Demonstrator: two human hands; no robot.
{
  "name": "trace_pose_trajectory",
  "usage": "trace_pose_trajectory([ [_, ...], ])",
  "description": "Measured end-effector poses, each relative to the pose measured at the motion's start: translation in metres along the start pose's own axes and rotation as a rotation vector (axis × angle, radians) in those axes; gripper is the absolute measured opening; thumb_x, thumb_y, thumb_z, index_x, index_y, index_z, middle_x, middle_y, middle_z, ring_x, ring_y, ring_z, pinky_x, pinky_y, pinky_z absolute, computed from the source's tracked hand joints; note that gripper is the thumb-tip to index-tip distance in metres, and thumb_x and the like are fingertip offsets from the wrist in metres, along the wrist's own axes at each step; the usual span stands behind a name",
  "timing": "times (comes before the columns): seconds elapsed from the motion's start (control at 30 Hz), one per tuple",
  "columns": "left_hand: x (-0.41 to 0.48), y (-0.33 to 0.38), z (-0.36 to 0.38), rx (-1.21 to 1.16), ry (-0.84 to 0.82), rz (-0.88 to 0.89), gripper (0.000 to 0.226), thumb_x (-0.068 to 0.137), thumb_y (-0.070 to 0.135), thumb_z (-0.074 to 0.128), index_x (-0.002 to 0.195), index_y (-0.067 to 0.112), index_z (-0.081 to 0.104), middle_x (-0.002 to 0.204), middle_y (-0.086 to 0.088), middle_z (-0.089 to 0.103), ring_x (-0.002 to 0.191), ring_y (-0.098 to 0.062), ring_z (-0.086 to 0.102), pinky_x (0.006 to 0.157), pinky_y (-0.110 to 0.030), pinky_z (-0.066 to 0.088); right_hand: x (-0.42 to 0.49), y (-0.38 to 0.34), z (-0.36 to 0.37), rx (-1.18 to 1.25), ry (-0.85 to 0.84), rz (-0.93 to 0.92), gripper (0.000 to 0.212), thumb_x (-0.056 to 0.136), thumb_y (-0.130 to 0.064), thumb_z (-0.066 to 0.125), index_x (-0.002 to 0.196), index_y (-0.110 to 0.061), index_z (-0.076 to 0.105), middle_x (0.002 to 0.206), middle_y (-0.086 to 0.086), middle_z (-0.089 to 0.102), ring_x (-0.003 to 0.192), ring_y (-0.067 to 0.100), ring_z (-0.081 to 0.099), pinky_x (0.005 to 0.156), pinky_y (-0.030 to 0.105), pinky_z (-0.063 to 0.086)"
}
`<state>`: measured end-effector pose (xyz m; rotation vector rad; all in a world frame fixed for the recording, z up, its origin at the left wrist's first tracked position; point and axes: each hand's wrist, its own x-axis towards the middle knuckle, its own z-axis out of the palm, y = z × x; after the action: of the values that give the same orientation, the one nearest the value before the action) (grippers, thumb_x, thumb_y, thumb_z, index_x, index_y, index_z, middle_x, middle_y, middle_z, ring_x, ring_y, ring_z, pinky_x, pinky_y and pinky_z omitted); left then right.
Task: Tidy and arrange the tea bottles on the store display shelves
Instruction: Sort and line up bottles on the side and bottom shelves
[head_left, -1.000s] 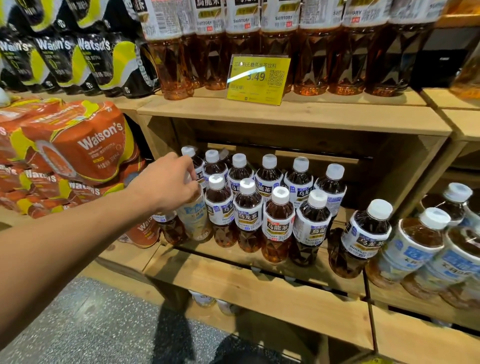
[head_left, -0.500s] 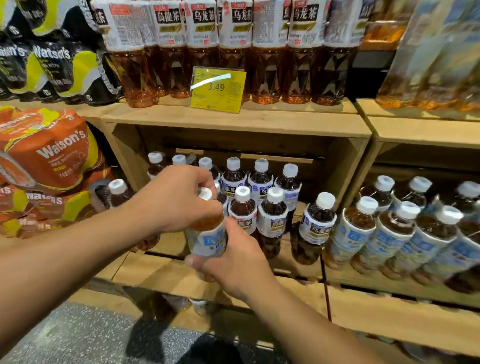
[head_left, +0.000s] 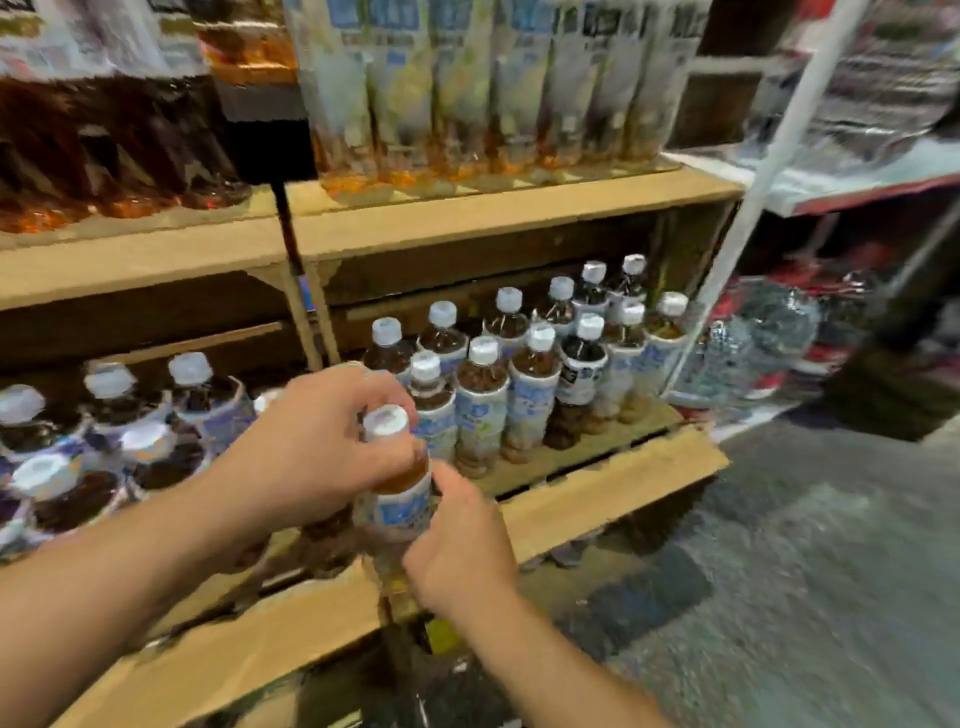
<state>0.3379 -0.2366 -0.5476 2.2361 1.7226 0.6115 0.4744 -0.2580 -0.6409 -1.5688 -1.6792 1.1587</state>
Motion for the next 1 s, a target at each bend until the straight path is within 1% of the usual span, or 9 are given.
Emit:
trace_pose_trajectory([
  [0.17, 0.045, 0.054, 0.041, -0.076, -0.044, 0.113, 0.014, 0.076, 0.042, 0.074, 0.085, 0.034, 0.066, 0.089, 0.013, 0.059, 0.079, 0.001, 0.051, 0.062, -0.019, 0.035, -0.002, 0.039, -0.053, 0.113, 0.229, 0.106, 0.049, 0.07, -0.036, 0.087, 0.112, -0.038, 0.062, 0.098, -0.016, 0.069, 0.093, 0.012, 0.064, 0.077, 0.042, 0.057],
  [0.33, 0.071, 0.091, 0.067, -0.068, -0.056, 0.198, 0.014, 0.078, 0.042, 0.073, 0.086, 0.033, 0.065, 0.09, 0.013, 0.06, 0.07, 0.003, 0.051, 0.054, -0.018, 0.031, -0.003, 0.061, -0.089, 0.218, 0.352, 0.167, 0.055, 0.064, -0.044, 0.09, 0.111, -0.039, 0.062, 0.101, -0.015, 0.069, 0.092, 0.009, 0.063, 0.079, 0.039, 0.055],
  [0.47, 0.088, 0.106, 0.082, -0.073, -0.107, 0.247, 0.013, 0.079, 0.043, 0.072, 0.085, 0.035, 0.063, 0.09, 0.007, 0.064, 0.068, -0.005, 0.056, 0.055, -0.025, 0.042, 0.001, 0.075, -0.102, 0.242, 0.412, 0.19, 0.056, 0.066, -0.044, 0.088, 0.114, -0.039, 0.061, 0.101, -0.016, 0.069, 0.095, 0.011, 0.063, 0.081, 0.041, 0.056],
  [0.53, 0.095, 0.111, 0.091, -0.061, -0.137, 0.262, 0.013, 0.08, 0.044, 0.072, 0.085, 0.036, 0.063, 0.089, 0.009, 0.063, 0.069, -0.003, 0.055, 0.054, -0.021, 0.039, 0.003, 0.084, -0.105, 0.245, 0.445, 0.208, 0.058, 0.064, -0.048, 0.087, 0.114, -0.039, 0.06, 0.102, -0.016, 0.069, 0.095, 0.011, 0.064, 0.079, 0.038, 0.056],
  [0.6, 0.102, 0.116, 0.099, -0.079, -0.165, 0.269, 0.015, 0.08, 0.048, 0.071, 0.086, 0.037, 0.064, 0.091, 0.014, 0.061, 0.071, 0.002, 0.054, 0.054, -0.015, 0.034, 0.006, 0.091, -0.11, 0.283, 0.473, 0.231, 0.057, 0.063, -0.047, 0.088, 0.112, -0.037, 0.061, 0.1, -0.017, 0.07, 0.091, 0.007, 0.066, 0.072, 0.029, 0.054],
  [0.7, 0.115, 0.128, 0.106, -0.17, -0.216, 0.26, 0.031, 0.08, 0.064, 0.058, 0.088, 0.036, 0.069, 0.086, 0.015, 0.067, 0.074, 0.006, 0.059, 0.058, -0.017, 0.041, 0.01, 0.098, -0.12, 0.331, 0.512, 0.267, 0.047, 0.065, -0.041, 0.088, 0.103, -0.036, 0.06, 0.092, -0.017, 0.071, 0.084, 0.007, 0.066, 0.062, 0.02, 0.045],
  [0.8, 0.141, 0.137, 0.109, -0.133, -0.124, 0.258, 0.042, 0.09, 0.062, 0.046, 0.087, 0.028, 0.07, 0.073, 0.006, 0.067, 0.065, -0.004, 0.061, 0.053, -0.026, 0.044, 0.016, 0.099, -0.128, 0.348, 0.524, 0.278, 0.051, 0.068, -0.039, 0.087, 0.108, -0.039, 0.056, 0.099, -0.019, 0.066, 0.09, 0.01, 0.063, 0.068, 0.024, 0.044],
  [0.9, 0.181, 0.141, 0.113, 0.018, 0.068, 0.225, 0.021, 0.093, 0.044, 0.056, 0.09, 0.027, 0.068, 0.075, 0.01, 0.061, 0.073, -0.01, 0.058, 0.058, -0.03, 0.042, 0.023, 0.105, -0.131, 0.366, 0.53, 0.28, 0.051, 0.07, -0.033, 0.081, 0.115, -0.036, 0.057, 0.102, -0.02, 0.062, 0.097, 0.007, 0.06, 0.069, 0.022, 0.043],
  [1.0, 0.213, 0.14, 0.124, 0.189, 0.089, 0.225, 0.011, 0.09, 0.033, 0.061, 0.098, 0.027, 0.065, 0.079, 0.012, 0.056, 0.077, -0.014, 0.056, 0.062, -0.03, 0.04, 0.028, 0.111, -0.133, 0.376, 0.558, 0.279, 0.059, 0.068, -0.038, 0.081, 0.122, -0.035, 0.057, 0.106, -0.019, 0.063, 0.095, 0.005, 0.06, 0.069, 0.022, 0.042],
])
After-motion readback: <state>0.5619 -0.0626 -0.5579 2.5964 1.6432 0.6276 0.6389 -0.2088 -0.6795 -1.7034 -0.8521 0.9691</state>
